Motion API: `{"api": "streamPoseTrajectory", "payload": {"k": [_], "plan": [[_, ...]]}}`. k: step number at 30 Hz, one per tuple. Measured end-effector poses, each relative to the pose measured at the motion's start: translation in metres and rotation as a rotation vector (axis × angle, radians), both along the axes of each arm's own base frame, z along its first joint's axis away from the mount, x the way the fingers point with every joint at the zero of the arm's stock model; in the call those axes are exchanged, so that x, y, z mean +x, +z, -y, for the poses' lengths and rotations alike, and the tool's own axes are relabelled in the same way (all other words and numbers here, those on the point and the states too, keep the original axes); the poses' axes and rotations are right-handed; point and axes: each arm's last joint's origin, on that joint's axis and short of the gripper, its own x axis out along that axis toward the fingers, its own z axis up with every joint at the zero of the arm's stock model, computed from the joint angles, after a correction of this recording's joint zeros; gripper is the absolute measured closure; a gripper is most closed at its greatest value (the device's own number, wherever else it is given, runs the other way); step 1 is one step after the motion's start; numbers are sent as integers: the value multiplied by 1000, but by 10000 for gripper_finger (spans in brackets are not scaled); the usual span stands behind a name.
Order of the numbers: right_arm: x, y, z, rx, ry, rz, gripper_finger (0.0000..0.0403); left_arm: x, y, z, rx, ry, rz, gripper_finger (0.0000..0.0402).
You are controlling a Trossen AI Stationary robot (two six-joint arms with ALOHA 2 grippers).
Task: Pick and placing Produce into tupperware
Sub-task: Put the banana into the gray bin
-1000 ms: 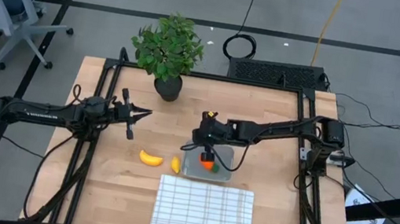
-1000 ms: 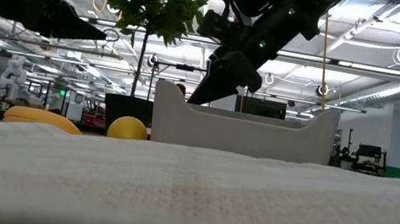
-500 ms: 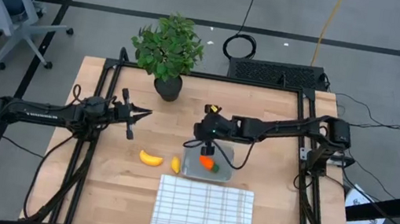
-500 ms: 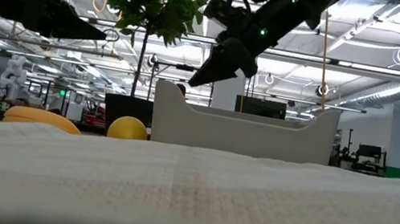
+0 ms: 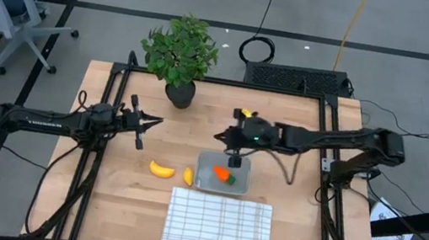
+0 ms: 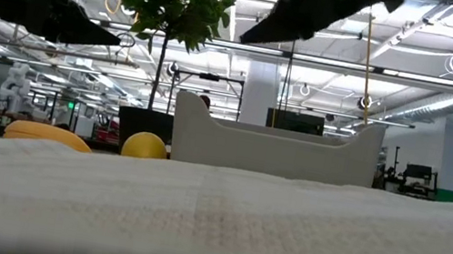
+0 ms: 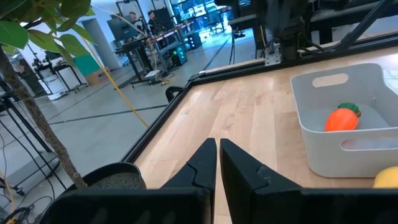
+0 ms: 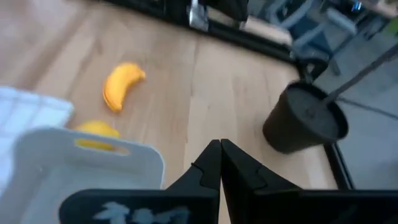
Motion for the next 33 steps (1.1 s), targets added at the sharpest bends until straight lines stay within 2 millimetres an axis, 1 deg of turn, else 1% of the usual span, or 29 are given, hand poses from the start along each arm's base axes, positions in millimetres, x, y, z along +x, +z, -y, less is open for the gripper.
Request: {"api": "streamPoseTrajectory", "payload": {"k": [4, 7, 9, 12, 16, 18, 21, 26, 30, 33], "plan": [[-28, 5, 1, 48, -5, 114, 403, 0, 0, 0, 0, 0, 0, 376], [-49, 1, 3, 66, -28, 147, 403, 0, 0, 0, 0, 0, 0, 376], [-61, -6, 6, 76, -77, 138, 403, 0, 0, 0, 0, 0, 0, 376], [-79, -23, 11, 113, -136, 146, 403, 0, 0, 0, 0, 0, 0, 376], [-102, -40, 15, 234, -106, 332, 403, 0, 0, 0, 0, 0, 0, 376], [-112, -49, 17, 267, -117, 377, 403, 0, 0, 0, 0, 0, 0, 376], [-124, -65, 18, 315, -150, 377, 403, 0, 0, 0, 0, 0, 1, 376], [-141, -75, 16, 364, -123, 515, 403, 0, 0, 0, 0, -1, 0, 376], [-155, -88, 21, 355, -161, 520, 403, 0, 0, 0, 0, 0, 1, 376], [-162, -91, 22, 342, -167, 538, 403, 0, 0, 0, 0, 0, 2, 376]]}}
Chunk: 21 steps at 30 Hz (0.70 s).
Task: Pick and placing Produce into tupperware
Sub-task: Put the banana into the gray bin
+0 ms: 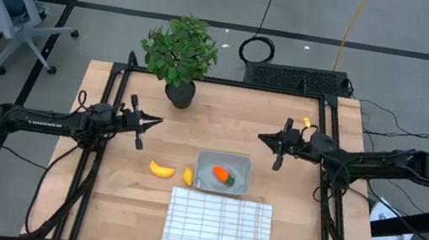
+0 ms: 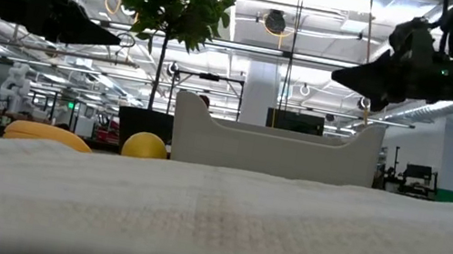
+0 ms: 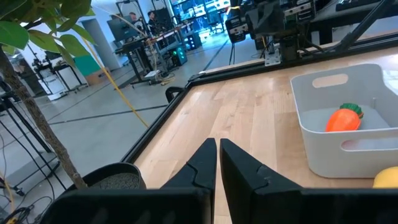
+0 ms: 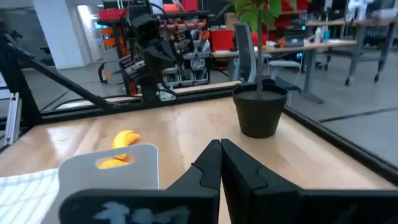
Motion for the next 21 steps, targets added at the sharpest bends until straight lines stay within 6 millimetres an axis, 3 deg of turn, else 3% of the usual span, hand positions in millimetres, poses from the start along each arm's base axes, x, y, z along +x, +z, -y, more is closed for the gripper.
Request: {"api": "streamPoseTrajectory", "payload": {"k": [21], "plan": [[-25, -4, -4, -54, 39, 92, 403, 0, 2, 0, 26, -2, 15, 376]]}}
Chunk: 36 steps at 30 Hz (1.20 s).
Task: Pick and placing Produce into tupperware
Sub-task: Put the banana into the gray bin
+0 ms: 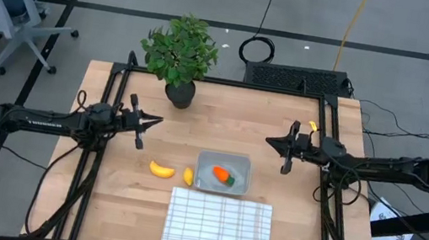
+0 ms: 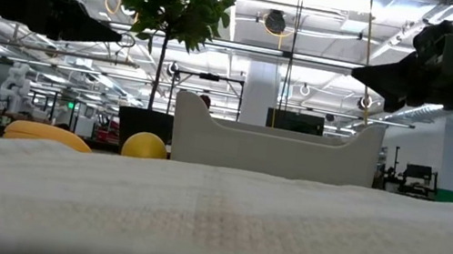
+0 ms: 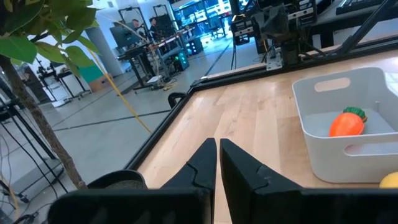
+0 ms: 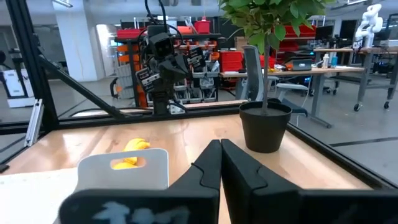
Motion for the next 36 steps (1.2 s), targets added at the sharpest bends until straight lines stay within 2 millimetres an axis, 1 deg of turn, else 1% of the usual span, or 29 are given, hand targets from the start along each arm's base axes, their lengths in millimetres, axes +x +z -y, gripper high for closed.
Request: {"api": "streamPoseTrajectory", "payload": {"k": [6, 9, 15, 21, 23, 29, 36], "plan": [[0, 0, 0, -17, 1, -2, 403, 0, -1, 0, -19, 0, -2, 376], [0, 1, 0, -21, 1, 12, 403, 0, -4, 0, -70, -1, -26, 376], [0, 4, 0, -26, 1, 38, 403, -1, -11, 1, -87, -5, -91, 376], [0, 4, 0, -35, 0, 37, 403, 0, -13, 6, -163, -113, -106, 376], [0, 4, 0, -43, -1, 33, 403, -1, -14, 9, -199, -141, -136, 376], [0, 4, 0, -48, -2, 30, 403, -2, 1, 16, -243, -168, -265, 376], [0, 4, 0, -48, -2, 30, 403, 5, 15, 24, -251, -208, -243, 376]]}}
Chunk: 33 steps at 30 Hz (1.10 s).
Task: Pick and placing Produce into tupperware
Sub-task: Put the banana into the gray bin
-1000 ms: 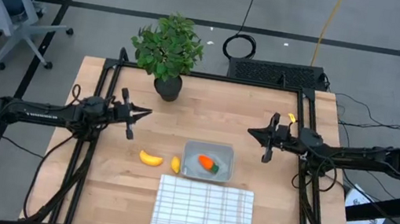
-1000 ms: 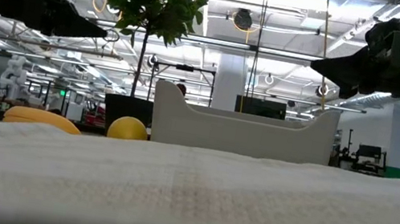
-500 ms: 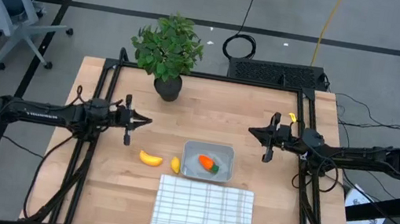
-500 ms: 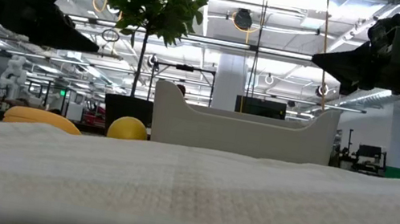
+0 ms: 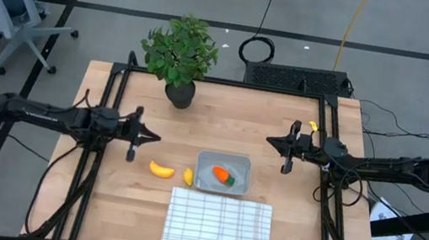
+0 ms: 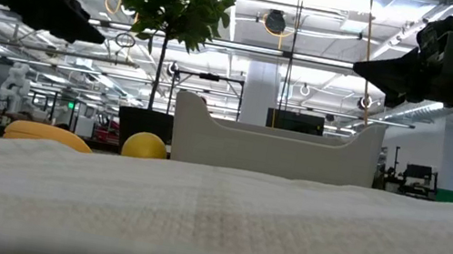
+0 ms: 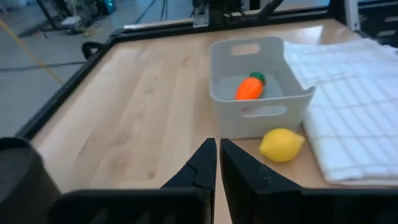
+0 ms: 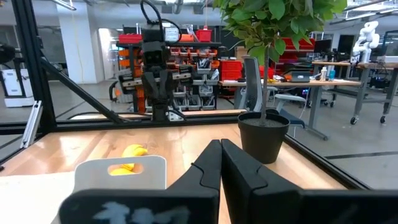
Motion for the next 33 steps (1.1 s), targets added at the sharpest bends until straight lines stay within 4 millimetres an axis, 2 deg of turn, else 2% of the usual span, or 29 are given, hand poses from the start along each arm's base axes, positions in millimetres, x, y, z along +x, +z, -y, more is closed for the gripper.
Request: {"api": "streamPoseTrajectory", "payload": {"k": [4, 10, 20, 25, 33], "plan": [[0, 0, 0, 0, 0, 0, 403, 6, 2, 4, -20, -11, -20, 376], [0, -1, 0, 2, 0, -5, 403, 14, 1, 7, 37, 68, -73, 376], [0, -1, 0, 6, 1, -14, 403, 29, 18, 21, 31, 20, -97, 376], [0, -1, 0, -3, 0, -13, 403, 37, 27, 27, -82, -29, -166, 376], [0, -2, 0, 3, 0, -24, 403, 53, 33, 35, -56, -29, -327, 376]]}}
